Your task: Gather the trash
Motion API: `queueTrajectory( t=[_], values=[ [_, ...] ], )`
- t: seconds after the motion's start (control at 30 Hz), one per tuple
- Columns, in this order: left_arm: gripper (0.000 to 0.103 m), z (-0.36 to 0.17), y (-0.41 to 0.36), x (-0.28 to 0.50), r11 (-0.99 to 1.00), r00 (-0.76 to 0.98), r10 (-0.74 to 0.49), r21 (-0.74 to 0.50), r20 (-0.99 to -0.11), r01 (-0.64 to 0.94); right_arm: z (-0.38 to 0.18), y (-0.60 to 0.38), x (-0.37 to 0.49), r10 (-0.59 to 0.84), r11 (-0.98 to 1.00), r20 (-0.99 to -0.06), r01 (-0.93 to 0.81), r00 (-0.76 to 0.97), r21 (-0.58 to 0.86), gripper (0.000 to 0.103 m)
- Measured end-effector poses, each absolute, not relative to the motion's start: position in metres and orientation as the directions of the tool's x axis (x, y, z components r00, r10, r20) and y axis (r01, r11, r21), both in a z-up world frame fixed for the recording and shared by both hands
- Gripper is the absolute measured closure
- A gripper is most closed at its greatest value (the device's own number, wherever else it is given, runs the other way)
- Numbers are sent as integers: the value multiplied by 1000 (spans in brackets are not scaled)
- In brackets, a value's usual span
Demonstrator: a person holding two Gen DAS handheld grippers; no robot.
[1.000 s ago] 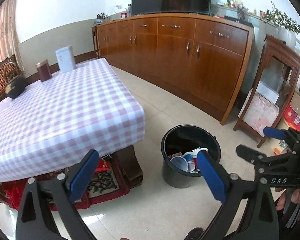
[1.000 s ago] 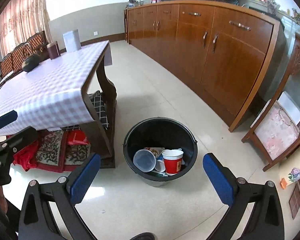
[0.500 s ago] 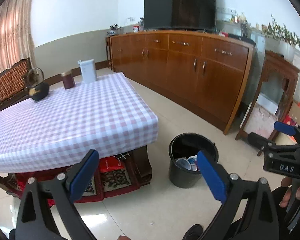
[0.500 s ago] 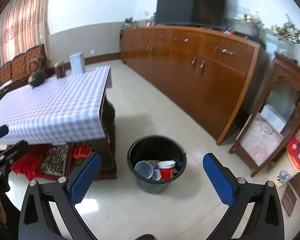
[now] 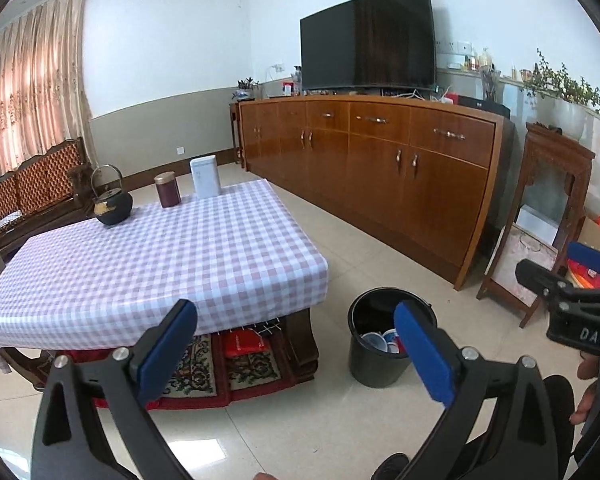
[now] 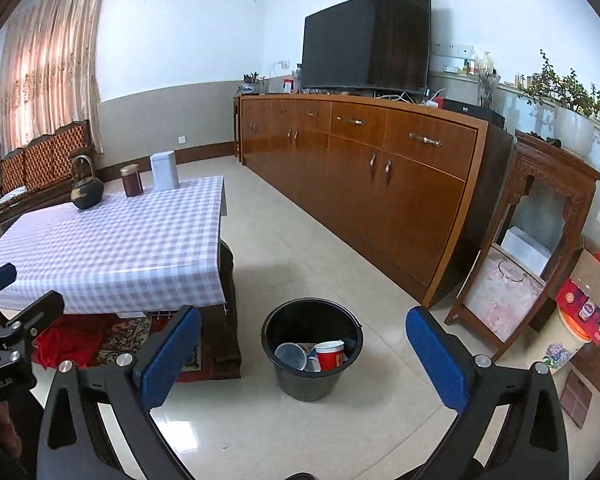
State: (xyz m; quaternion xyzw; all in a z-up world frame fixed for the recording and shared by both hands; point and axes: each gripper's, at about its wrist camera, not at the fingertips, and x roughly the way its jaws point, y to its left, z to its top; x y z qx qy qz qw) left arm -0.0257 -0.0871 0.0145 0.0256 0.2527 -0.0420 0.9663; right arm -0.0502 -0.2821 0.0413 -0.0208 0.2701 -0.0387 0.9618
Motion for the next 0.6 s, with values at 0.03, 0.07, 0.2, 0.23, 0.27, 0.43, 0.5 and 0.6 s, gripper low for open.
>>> queueTrajectory(
  t=[0.03, 0.07, 0.2, 0.23, 0.27, 0.43, 0.5, 0.6],
  values=[
    [3, 16, -86, -25, 995, 870, -71, 26, -487, 96, 43, -281, -52, -80, 997, -517, 57, 852, -59, 0],
    [3, 16, -87, -26, 995, 873, -72, 27, -483, 97, 44, -279, -53, -79, 997, -515, 55, 853, -60, 0],
    [3, 16, -88, -28, 994, 878, -72, 33, -473, 100, 46, -277, -54, -72, 997, -509, 54, 858, -52, 0],
    [3, 16, -88, -29, 994, 879, -71, 35, -472, 99, 46, -277, -55, -73, 997, -508, 55, 858, -51, 0],
    [3, 15, -88, -28, 994, 878, -74, 34, -473, 102, 46, -278, -54, -73, 997, -509, 55, 858, -49, 0],
    [3, 13, -88, -30, 994, 876, -78, 30, -477, 105, 45, -281, -55, -75, 997, -510, 60, 857, -46, 0],
    [3, 13, -89, -31, 993, 874, -82, 32, -479, 111, 44, -280, -55, -75, 997, -510, 60, 857, -46, 0],
    [3, 15, -91, -34, 993, 876, -86, 35, -475, 116, 43, -280, -56, -70, 998, -514, 57, 855, -40, 0]
  ],
)
